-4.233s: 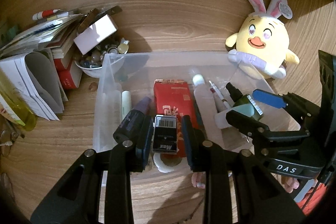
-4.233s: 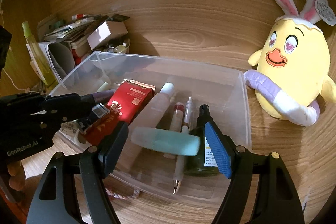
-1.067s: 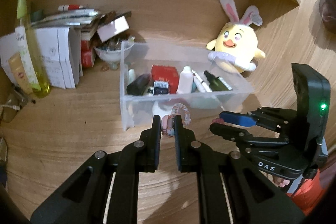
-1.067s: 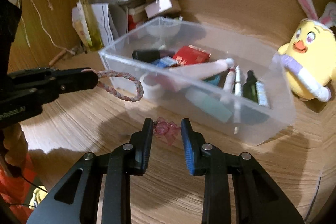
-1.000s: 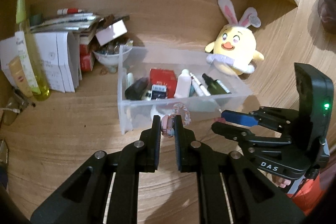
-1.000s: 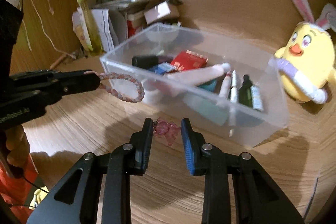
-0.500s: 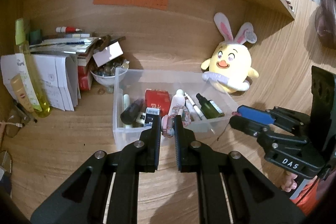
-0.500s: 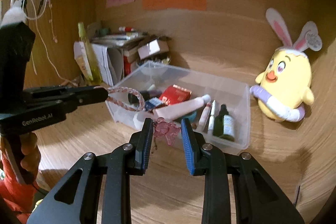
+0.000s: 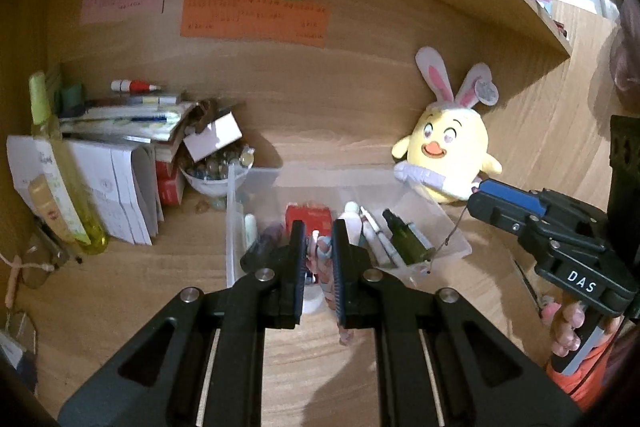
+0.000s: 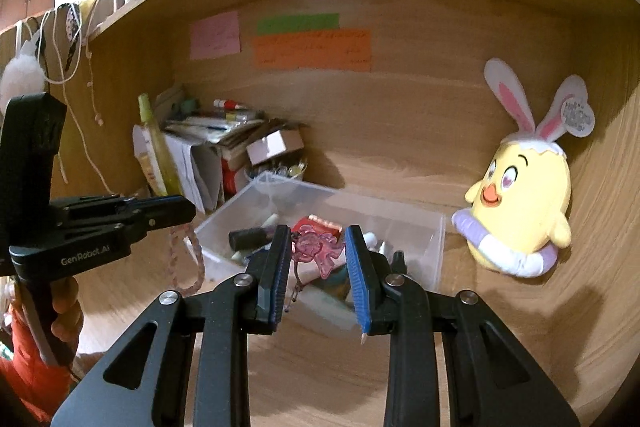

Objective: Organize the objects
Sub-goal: 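Carry the pink cord and pink clip over the clear box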

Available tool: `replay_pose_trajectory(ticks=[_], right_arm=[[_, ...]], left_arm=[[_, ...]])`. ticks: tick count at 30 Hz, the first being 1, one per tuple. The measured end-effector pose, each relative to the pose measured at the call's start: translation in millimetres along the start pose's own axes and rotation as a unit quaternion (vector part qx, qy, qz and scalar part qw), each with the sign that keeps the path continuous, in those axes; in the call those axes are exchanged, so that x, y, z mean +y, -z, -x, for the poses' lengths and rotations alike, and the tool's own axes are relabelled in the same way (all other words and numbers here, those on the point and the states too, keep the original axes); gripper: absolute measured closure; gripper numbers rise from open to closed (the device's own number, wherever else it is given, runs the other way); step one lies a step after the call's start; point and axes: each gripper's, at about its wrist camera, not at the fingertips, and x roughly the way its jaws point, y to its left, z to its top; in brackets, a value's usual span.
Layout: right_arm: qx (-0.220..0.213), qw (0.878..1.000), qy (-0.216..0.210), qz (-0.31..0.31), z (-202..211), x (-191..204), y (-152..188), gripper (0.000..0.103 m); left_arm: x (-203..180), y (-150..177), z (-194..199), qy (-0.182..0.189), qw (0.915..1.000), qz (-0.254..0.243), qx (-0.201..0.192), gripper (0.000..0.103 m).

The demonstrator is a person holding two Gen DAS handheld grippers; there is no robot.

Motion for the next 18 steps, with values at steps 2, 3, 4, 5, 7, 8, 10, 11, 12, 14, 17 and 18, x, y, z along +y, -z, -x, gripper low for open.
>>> replay_pose_trajectory(ticks=[2,3,4,5,7,8,10,11,12,14,17,18], right_arm=[[-0.003,1.000,0.002,-0.002,-4,-3,-4,0.078],[-0.003,1.000,0.003,-0.003,-6,-4,-5,0.078],[-0.002,1.000,0.005,-0.005,-10,-6,-7,0.078],[-0.002,1.000,0.005,-0.006,-12,-7,-7,0.078],[0.003,1.000,0.003,-0.011,-20,-9,-8,0.078],[0.007,1.000,0.002,-0.013,-25,-10,-8,0.078],[0.014,1.000,0.003,-0.015,-32,-11,-7,0.078],[0.019,1.000,0.002,-0.016,-37,-11,-6,0.078],[0.022,1.000,0.002,-0.016,-40,-12,-5,0.078],[0.032,0.999,0.004,-0.019,-50,-14,-2,0.078],[0.046,0.999,0.001,-0.023,-61,-17,3,0.078],[0.052,0.998,0.000,-0.023,-66,-18,5,0.078]], left_arm=[[1,-6,-2,-0.001,1.0000,0.002,-0.003,0.092],[2,-9,-5,0.000,1.0000,0.004,-0.002,0.092],[3,-12,-6,0.000,1.0000,0.007,-0.002,0.092],[4,-15,-8,0.000,1.0000,0.009,-0.004,0.092],[4,-20,-13,-0.003,0.9999,0.010,-0.007,0.092],[5,-21,-16,-0.004,0.9999,0.009,-0.007,0.092],[5,-22,-24,-0.010,0.9999,0.008,-0.007,0.092],[6,-22,-27,-0.013,0.9999,0.008,-0.005,0.092],[6,-22,-31,-0.018,0.9998,0.007,-0.003,0.092],[8,-20,-41,-0.025,0.9996,0.007,0.004,0.092],[12,-16,-57,-0.033,0.9993,0.009,0.019,0.092],[14,-15,-62,-0.034,0.9991,0.011,0.024,0.092]])
